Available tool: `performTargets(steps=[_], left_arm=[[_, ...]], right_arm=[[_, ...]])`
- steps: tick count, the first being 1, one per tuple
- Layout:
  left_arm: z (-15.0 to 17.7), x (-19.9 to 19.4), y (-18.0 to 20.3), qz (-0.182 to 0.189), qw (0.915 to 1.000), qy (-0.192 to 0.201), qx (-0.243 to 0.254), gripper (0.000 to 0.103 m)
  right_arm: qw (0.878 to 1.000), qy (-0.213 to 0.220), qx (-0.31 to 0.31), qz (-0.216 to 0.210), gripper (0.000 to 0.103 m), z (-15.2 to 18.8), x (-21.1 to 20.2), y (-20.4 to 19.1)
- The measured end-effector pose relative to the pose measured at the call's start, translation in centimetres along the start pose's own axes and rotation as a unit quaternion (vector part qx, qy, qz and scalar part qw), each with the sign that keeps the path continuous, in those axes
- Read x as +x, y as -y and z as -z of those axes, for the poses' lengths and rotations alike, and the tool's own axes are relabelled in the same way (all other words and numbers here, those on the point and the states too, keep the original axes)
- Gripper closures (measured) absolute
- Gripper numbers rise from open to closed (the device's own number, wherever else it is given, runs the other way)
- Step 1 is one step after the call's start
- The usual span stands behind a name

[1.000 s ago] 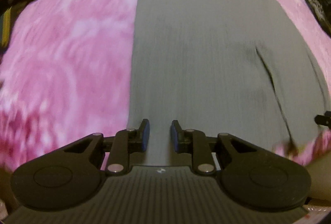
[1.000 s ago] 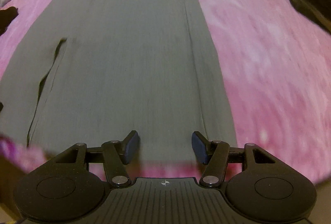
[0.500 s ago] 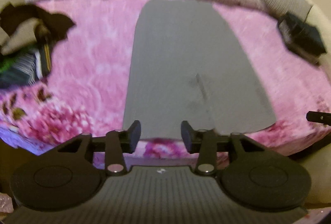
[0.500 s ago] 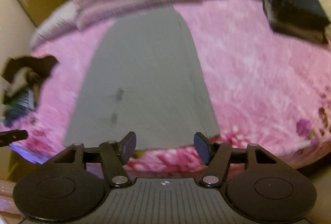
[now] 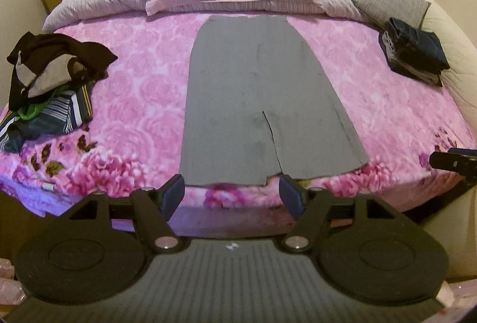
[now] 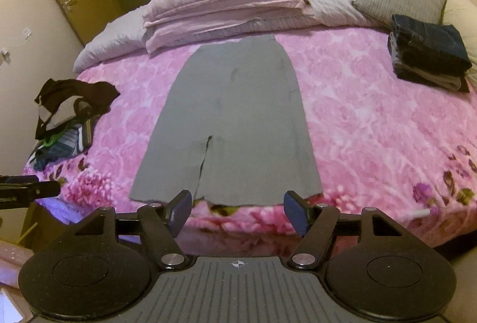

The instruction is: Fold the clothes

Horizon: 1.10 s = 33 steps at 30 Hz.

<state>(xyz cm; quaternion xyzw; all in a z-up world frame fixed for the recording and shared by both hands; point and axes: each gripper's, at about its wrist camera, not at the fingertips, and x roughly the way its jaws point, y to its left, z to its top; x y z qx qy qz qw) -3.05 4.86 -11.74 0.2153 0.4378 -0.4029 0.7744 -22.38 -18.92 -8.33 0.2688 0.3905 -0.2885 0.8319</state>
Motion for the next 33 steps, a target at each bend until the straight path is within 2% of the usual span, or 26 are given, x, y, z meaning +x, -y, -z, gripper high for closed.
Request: performTargets(steps=[4,19,33], left_arm=[[0.5,-0.8,0.5,0.005,1.0000,0.001,0.003,0.037],[2.7,-1.8,1.8,-0.001,0.9999,-0.013,0.000,0.037],[2.6,-2.2,2.6,-0.003,0.9999,-0.012,0.010,0.036]], right_arm=[[1.000,-0.007,-0.017,0.001,0.038,0.5,-0.4,0.2],[0.999,-0.029,-0.015,0.005,0.038,3.1,-1.3,0.5],[1.000,-0.028,-0.013,0.004,0.038,3.6,-1.7,0.4]])
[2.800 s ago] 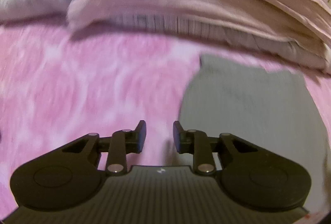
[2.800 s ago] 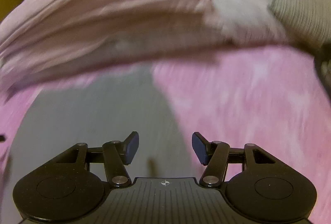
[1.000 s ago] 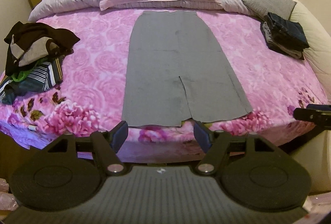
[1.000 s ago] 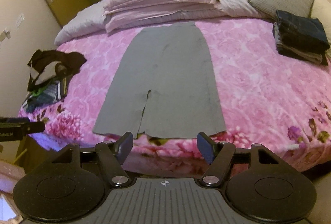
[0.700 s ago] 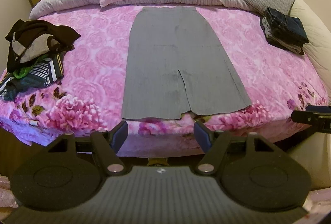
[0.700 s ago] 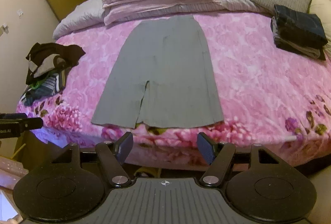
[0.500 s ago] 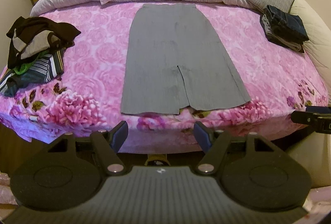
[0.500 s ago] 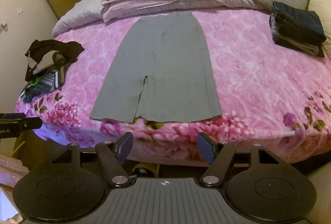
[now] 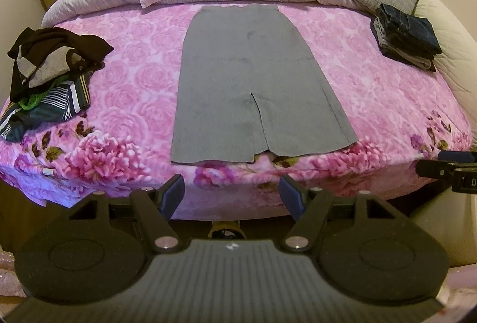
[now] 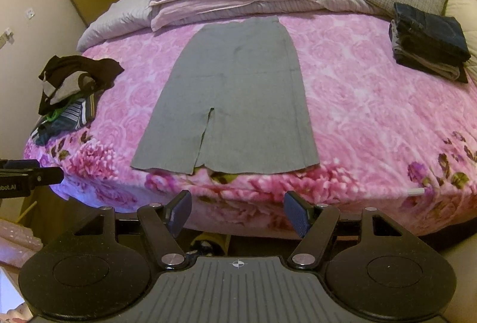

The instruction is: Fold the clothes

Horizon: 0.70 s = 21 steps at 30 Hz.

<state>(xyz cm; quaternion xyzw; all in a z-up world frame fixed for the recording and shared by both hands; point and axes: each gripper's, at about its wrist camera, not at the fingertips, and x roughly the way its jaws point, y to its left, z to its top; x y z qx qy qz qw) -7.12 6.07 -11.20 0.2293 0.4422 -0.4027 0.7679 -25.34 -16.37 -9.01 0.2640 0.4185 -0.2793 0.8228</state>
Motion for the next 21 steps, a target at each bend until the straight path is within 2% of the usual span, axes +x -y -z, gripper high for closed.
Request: performTargets(steps=[21], left_arm=[[-1.7,0.5,-0.3,-0.003,0.9999,0.009,-0.007,0.036]], right_arm=[[1.000,0.004,-0.011,-0.005,0.038,-2.1,1.0,-0.4]])
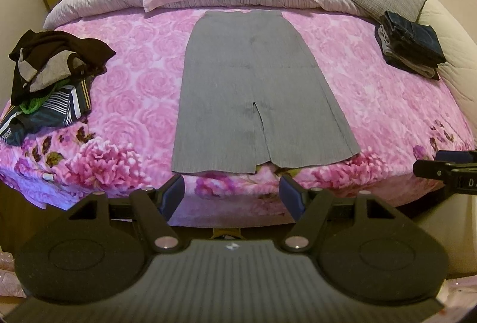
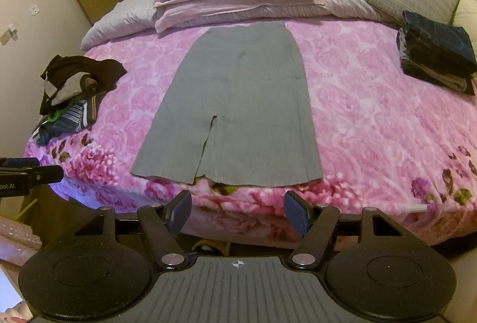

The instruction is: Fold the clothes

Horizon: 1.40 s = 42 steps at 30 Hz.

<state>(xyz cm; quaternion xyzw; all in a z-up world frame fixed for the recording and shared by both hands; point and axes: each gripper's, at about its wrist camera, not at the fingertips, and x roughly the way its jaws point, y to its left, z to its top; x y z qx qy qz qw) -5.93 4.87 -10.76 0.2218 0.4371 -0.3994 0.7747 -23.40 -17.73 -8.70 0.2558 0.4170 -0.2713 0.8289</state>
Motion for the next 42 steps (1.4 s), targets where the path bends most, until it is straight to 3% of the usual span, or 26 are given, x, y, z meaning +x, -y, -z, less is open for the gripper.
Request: performTargets(steps=[10,18,24,33,42], left_arm=[[-2.6,2.1,0.4,0.007,0.9999,-0.007,0.008,0.036],[-6.3,6.6,-1.0,0.015,0.9993,-0.033,0.013,0.036],[-11.4,11.4,-3.5,0.022,0.9985,-0.050,0.011,0.036],[-20.4,18.3,-7.8,0.029,0.9971,-0.064,0.028,0.036],[-25.0,26.3,-10.4,0.046,0.9948,-0.083,0.037,0.036]], right_arm=[[1.000,-0.003,0.022,0.008,0.038,-1.7,1.4,1.4],[0.998,-0.027,0.044,0.019,0.038,-4.8,5.0,2.0],[0.997,-0.051,0.054,0.029,0.038,-9.4,9.6,1.8],[0.994,-0.052,0.078,0.049,0.038,-17.2,15.4,1.1],[0.990,-0.086,0.093,0.061,0.038,-19.8,21.8,3.0]])
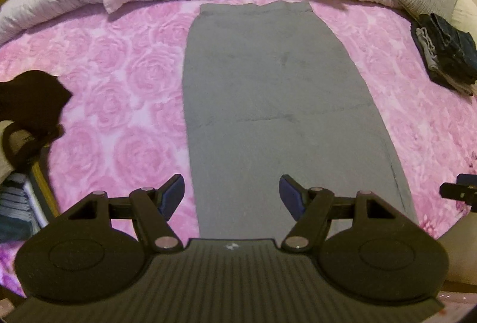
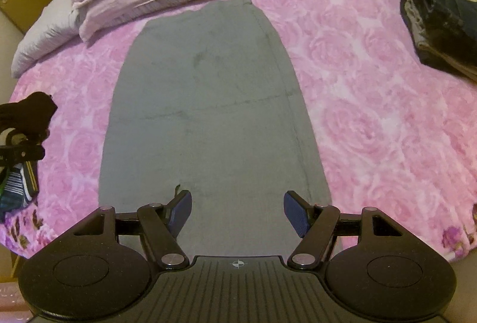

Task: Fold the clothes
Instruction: 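Move both grippers down to the waistband of the grey skirt, then grasp the skirt waistband with both grippers and fold it toward the hem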

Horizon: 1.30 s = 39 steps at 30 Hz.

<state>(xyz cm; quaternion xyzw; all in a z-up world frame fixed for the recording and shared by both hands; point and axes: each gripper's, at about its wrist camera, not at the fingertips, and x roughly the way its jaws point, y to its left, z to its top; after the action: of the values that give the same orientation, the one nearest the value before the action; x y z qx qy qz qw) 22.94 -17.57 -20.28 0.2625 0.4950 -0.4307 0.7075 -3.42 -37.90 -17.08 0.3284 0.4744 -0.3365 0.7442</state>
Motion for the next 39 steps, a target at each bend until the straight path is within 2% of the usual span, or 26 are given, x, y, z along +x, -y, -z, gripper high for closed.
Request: performTargets(steps=[4,9,14,17,19,24,31,35,39], left_arm=[[-1.2,3.5,-0.5,0.017,0.9998,-0.002,-0.006,0.036],[-2.2,9.0,-1.7,0.027,0.9993,-0.005,-0.025,0.036],[-4.5,15.0,-2.6,0.024,0.9996,0.004,-0.015,0.038],[-6.7,18.5,-3.2,0.032,0.9992,0.023,-0.002,0.044],[-9.0,21.0,-3.8,0.032,0.9987,0.037,0.011,0.050],[-15.7,25.9,-6.2,0.047,0.9967,0.066,0.009,0.051],[-25.5,31.3,-10.4,0.056,0.9936,0.093,-0.031,0.051],[-29.1,33.6,-11.6,0.082,0.9909,0.096,-0.047,0.051],[-30.5,35.7,-11.6,0.093,0.9920,0.077,-0.036,0.055]], right_arm=[[1.000,-0.004,-0.020,0.005,0.038,-1.5,2.2,0.8],[0.998,0.002,-0.055,-0.006,0.038,-4.3,6.9,2.8],[0.995,0.009,-0.097,-0.016,0.038,-8.4,13.2,4.6],[0.991,0.024,-0.128,-0.031,0.038,-11.8,16.7,5.5],[0.988,0.036,-0.147,-0.035,0.038,-14.6,19.0,6.2],[0.984,0.049,-0.167,-0.047,0.038,-22.1,24.3,7.8],[0.982,0.079,-0.153,-0.082,0.038,-32.3,29.8,9.3],[0.982,0.092,-0.132,-0.102,0.039,-36.1,32.1,9.4],[0.983,0.096,-0.096,-0.125,0.045,-38.3,34.2,9.8]])
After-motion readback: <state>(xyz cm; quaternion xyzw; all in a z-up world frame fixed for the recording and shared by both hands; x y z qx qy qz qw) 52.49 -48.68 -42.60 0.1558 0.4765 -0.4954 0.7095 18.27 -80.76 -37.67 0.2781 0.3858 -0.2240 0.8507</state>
